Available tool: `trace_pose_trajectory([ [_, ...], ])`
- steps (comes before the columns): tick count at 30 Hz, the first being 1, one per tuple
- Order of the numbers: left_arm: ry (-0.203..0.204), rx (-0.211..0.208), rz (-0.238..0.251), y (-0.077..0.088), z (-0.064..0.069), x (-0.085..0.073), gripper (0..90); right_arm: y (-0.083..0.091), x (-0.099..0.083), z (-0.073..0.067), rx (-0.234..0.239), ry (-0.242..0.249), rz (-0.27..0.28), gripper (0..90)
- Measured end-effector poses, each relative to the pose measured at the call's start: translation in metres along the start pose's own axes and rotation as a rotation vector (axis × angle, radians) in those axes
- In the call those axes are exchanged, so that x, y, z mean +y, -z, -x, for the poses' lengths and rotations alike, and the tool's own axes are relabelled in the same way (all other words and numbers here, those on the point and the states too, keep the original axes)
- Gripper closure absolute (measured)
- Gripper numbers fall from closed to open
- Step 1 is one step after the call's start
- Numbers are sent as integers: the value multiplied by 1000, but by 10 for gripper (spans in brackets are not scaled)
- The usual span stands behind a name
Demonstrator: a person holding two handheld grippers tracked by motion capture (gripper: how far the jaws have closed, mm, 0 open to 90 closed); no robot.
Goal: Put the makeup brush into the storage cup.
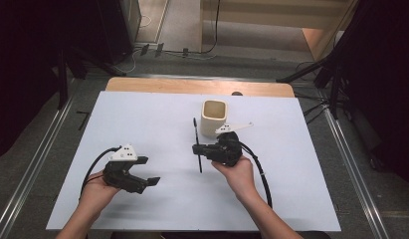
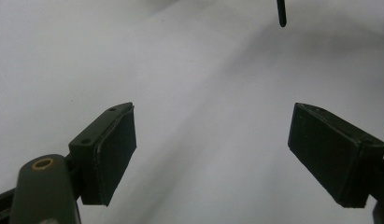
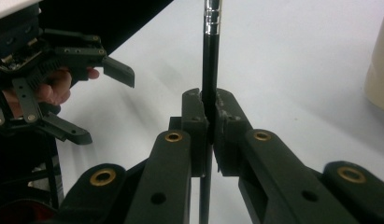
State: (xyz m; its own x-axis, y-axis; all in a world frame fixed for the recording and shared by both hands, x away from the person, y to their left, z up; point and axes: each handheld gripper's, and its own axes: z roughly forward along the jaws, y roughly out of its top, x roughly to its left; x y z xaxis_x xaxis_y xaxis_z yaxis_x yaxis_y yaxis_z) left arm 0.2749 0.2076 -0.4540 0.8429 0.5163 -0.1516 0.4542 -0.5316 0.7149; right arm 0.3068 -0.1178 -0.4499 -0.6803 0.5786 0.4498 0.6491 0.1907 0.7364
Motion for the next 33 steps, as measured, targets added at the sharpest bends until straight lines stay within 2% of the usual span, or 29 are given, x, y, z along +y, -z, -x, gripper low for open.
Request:
trace_pose_trajectory([
  [3,-4,13,-2,1,1,-2,157,2,4,-1,-1,13,4,858],
  [5,-20,21,6,2,2,-3,157,3,7,-2,8,0,-5,857],
  [13,8,16,16,5,-3,-5,157,9,13,3,-7,26,2,858],
  [26,25,3,11,2,-3,-7,157,31,20,24,-53,-7,36,857],
  [31,25,-7,1,1,-4,-8,157,33,21,28,-57,-13,50,858],
  [33,29,-7,3,1,-5,-8,157,34,22,32,-44,-32,69,858],
])
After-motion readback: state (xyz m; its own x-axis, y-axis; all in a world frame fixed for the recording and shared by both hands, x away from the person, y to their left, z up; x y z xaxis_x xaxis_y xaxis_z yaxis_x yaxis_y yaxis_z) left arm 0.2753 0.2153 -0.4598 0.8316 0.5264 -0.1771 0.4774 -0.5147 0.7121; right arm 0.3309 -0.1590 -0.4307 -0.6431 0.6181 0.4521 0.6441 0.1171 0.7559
